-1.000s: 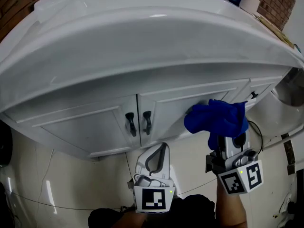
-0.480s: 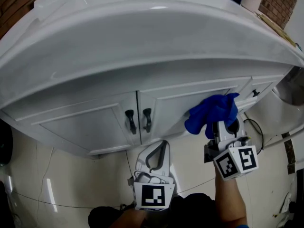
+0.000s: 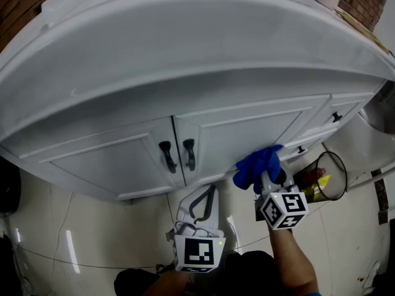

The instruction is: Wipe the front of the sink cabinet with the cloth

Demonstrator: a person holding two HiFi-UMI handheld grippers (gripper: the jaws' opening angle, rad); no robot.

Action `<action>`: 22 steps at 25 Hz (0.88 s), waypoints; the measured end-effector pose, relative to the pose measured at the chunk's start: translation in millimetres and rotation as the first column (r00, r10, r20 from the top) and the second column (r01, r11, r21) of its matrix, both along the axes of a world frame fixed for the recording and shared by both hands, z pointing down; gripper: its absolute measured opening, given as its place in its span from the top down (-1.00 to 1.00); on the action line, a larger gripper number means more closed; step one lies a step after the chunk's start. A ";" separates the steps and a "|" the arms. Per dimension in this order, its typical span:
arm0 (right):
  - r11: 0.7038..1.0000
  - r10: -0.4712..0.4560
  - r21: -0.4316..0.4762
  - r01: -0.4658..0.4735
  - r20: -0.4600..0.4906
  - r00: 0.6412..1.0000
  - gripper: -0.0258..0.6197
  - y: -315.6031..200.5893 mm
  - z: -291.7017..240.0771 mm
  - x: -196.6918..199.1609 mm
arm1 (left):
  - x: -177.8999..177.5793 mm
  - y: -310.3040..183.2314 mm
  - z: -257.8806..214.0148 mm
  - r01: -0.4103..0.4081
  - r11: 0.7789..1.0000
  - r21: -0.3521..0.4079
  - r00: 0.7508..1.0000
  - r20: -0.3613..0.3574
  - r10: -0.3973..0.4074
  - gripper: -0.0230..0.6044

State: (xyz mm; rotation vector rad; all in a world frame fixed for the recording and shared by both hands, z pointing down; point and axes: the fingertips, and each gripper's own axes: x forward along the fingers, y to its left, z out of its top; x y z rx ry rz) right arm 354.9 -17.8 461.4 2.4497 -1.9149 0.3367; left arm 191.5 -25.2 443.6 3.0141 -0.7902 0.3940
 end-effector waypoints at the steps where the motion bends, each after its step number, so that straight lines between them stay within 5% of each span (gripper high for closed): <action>1: 1.000 -0.001 -0.027 0.001 0.011 1.000 0.67 -0.5 13.5 0.3 | 0.8 -0.4 -0.3 -0.005 1.000 0.018 1.000 0.004 0.005 0.91; 12: 0.970 0.013 -0.242 0.008 0.084 0.996 0.67 -4.5 118.0 3.2 | -6.5 8.0 35.4 -0.023 0.999 -0.026 0.996 0.089 0.026 0.91; 16: 0.949 0.016 -0.313 0.041 0.176 0.984 0.67 -1.3 146.4 1.7 | -5.1 10.7 46.3 -0.031 0.997 -0.069 0.993 0.109 0.038 0.91; 19: 0.966 0.010 -0.254 0.042 0.200 0.980 0.67 6.6 122.1 1.5 | -1.9 11.6 47.1 -0.039 0.996 -0.078 0.993 0.108 0.047 0.91; 22: 0.994 -0.012 -0.102 0.031 0.183 0.983 0.67 16.9 52.6 2.0 | 3.1 10.9 45.9 -0.046 0.996 -0.080 0.994 0.096 0.053 0.91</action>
